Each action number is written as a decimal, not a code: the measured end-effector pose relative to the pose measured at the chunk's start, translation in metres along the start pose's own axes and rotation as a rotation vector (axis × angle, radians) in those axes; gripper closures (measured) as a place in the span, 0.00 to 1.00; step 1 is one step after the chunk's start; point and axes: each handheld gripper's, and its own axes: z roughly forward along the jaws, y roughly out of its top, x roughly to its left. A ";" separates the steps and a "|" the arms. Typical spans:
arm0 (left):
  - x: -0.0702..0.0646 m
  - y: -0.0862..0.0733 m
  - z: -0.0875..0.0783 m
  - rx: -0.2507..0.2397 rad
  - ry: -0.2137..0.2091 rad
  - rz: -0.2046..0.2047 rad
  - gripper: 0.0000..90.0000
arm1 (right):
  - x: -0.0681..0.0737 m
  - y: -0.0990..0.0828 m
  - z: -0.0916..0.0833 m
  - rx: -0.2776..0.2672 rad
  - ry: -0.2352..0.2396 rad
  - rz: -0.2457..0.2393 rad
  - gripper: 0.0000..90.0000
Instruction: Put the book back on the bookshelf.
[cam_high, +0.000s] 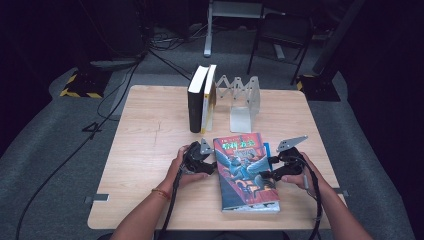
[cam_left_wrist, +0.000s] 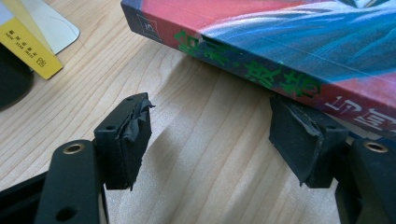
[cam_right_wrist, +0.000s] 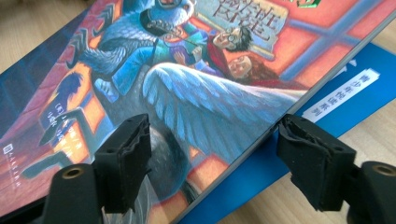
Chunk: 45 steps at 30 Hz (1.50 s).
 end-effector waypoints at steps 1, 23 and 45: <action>0.000 0.000 0.000 0.000 -0.002 0.000 0.33 | 0.001 0.000 0.000 -0.006 -0.005 0.006 0.33; 0.002 -0.002 0.001 -0.025 -0.023 -0.007 0.36 | 0.013 0.012 0.000 -0.066 0.006 -0.099 0.55; 0.010 0.001 -0.012 -0.101 0.010 -0.053 0.47 | 0.030 0.007 -0.011 -0.214 0.015 -0.193 0.86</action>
